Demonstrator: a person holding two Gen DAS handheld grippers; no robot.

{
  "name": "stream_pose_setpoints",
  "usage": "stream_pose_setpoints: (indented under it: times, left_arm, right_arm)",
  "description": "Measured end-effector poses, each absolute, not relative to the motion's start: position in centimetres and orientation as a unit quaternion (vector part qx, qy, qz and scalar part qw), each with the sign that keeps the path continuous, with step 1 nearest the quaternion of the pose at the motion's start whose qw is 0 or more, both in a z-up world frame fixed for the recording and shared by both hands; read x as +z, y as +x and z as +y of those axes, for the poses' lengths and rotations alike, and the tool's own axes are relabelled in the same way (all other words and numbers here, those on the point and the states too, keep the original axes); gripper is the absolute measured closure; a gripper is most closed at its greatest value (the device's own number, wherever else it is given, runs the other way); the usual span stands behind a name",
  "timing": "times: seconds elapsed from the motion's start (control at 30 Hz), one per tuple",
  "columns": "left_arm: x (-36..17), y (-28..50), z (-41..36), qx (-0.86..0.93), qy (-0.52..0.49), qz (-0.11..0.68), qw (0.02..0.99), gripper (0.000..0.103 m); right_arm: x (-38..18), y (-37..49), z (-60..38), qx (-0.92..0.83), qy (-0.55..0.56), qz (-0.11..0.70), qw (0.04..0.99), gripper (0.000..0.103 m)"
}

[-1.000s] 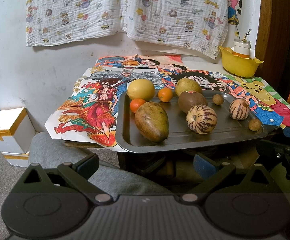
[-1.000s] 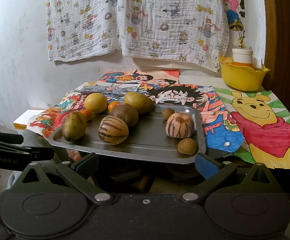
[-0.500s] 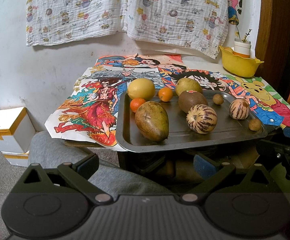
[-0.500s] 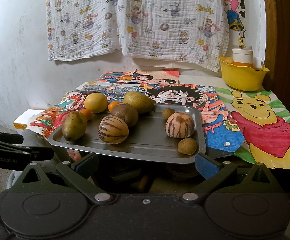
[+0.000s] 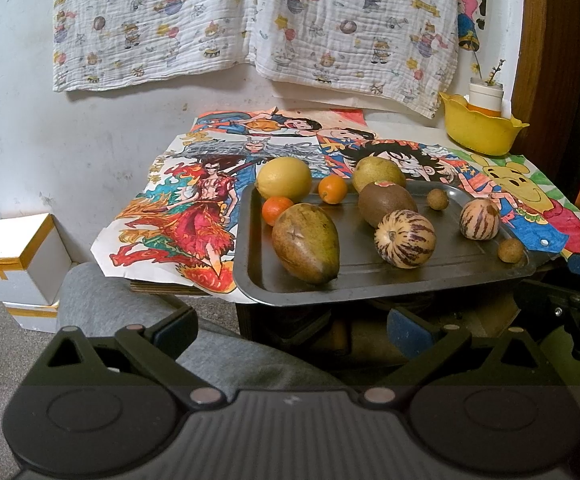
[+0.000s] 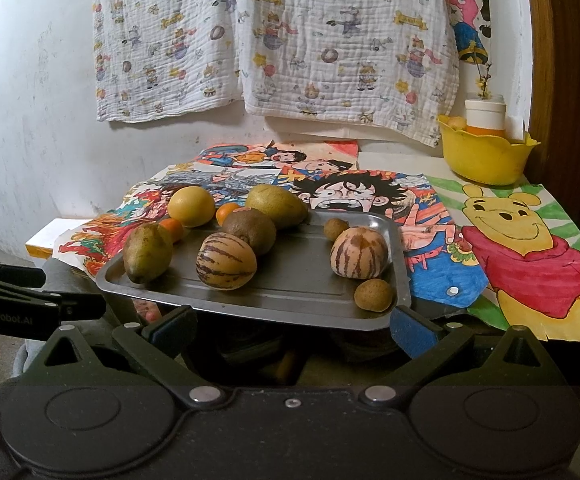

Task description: Organize fruits

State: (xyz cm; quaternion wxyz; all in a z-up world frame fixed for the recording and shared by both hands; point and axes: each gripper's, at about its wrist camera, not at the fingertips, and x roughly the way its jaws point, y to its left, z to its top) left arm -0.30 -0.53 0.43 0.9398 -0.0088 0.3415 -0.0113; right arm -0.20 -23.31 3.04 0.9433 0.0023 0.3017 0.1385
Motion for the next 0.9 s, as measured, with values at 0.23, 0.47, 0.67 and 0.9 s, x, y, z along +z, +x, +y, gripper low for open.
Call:
stream_pose_setpoints:
  times: [0.23, 0.47, 0.67, 0.9]
  left_arm:
    - [0.42, -0.29, -0.51, -0.011, -0.009, 0.341, 0.940, 0.000]
    - [0.44, -0.28, -0.48, -0.011, -0.009, 0.341, 0.940, 0.000]
    - [0.43, -0.27, -0.47, -0.012, -0.009, 0.342, 0.940, 0.000]
    - [0.47, -0.29, -0.46, -0.011, -0.010, 0.341, 0.940, 0.000]
  right_arm:
    - [3.04, -0.19, -23.29, 0.138, 0.003, 0.302, 0.943, 0.001]
    - [3.06, -0.19, -23.27, 0.138, 0.002, 0.302, 0.943, 0.001]
    - [3.04, -0.19, -23.23, 0.138, 0.002, 0.302, 0.943, 0.001]
    - [2.96, -0.13, -23.47, 0.137, 0.003, 0.304, 0.943, 0.001]
